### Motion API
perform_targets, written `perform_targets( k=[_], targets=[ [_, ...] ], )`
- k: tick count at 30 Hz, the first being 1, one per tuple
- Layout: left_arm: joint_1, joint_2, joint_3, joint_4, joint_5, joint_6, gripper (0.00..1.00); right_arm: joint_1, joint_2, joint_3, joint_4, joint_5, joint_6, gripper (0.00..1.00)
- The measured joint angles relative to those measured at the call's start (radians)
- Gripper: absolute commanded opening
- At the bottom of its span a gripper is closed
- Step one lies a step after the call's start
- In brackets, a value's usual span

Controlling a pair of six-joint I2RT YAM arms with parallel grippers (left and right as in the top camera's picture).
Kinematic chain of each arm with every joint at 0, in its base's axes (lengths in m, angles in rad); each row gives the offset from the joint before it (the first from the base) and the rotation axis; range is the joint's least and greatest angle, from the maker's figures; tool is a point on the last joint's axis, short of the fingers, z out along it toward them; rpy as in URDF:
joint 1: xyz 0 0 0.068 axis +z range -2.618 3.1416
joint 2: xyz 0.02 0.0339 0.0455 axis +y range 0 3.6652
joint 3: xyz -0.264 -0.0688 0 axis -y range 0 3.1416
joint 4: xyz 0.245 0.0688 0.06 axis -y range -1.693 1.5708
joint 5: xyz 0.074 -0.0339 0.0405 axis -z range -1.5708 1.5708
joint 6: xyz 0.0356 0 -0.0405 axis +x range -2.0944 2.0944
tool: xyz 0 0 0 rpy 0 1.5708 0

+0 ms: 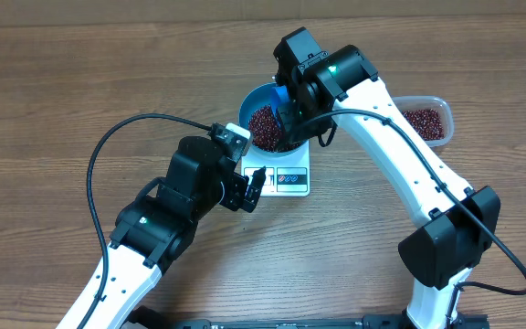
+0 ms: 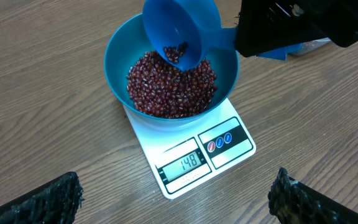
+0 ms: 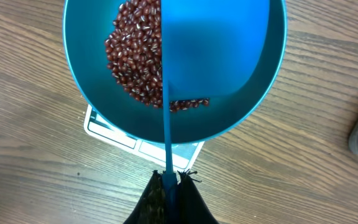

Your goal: Scoop item into bowl and weigh 150g on scale

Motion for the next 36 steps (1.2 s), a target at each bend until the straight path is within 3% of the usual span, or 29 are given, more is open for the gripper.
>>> perform_targets(
  k=[36],
  targets=[
    [0.000,0.000,0.000,0.000,0.000,0.000,1.00,0.000,0.000,0.000,0.000,0.089,-0.122,0.04]
  ],
)
